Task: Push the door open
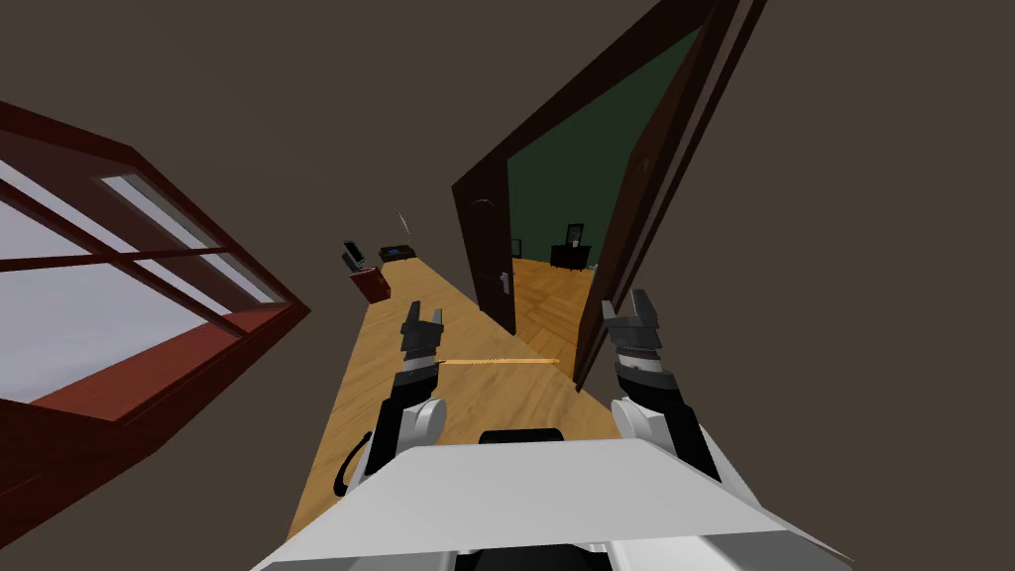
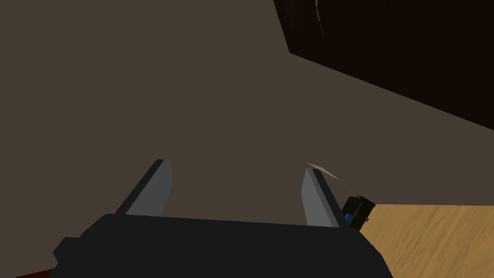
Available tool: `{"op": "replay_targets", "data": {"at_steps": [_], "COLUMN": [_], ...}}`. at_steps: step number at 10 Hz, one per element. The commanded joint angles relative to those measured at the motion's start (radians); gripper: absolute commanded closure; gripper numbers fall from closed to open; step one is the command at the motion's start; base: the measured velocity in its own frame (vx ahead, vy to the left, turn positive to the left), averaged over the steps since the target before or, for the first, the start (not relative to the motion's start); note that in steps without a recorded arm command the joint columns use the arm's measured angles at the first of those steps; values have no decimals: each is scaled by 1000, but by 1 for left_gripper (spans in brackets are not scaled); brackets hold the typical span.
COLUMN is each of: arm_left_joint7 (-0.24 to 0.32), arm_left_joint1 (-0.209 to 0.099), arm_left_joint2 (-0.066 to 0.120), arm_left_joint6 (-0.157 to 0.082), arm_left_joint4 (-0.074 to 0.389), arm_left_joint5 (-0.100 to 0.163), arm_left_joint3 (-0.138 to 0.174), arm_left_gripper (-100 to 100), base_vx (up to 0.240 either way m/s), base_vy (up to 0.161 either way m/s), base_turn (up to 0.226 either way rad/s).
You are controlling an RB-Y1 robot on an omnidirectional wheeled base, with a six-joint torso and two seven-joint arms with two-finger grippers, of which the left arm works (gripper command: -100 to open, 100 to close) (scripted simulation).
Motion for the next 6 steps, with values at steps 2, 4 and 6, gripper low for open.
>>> {"op": "replay_targets", "data": {"at_steps": [2,4,6], "arm_left_joint7": [-46,-109,-160], "arm_left_joint1": [-7,-17,-25], "arm_left_joint2": [8,20,29], "arm_left_joint6": [-3,-8,-12], "arm_left_joint4": [16,40,59], "arm_left_joint5": [-8,-20,-30], "arm_left_joint3": [1,3,4], "arm_left_gripper": [-100,-100,-100], "base_vx": [37,87,77], "base_vy": [38,-3,9], "base_turn": [-44,-53,-42]}}
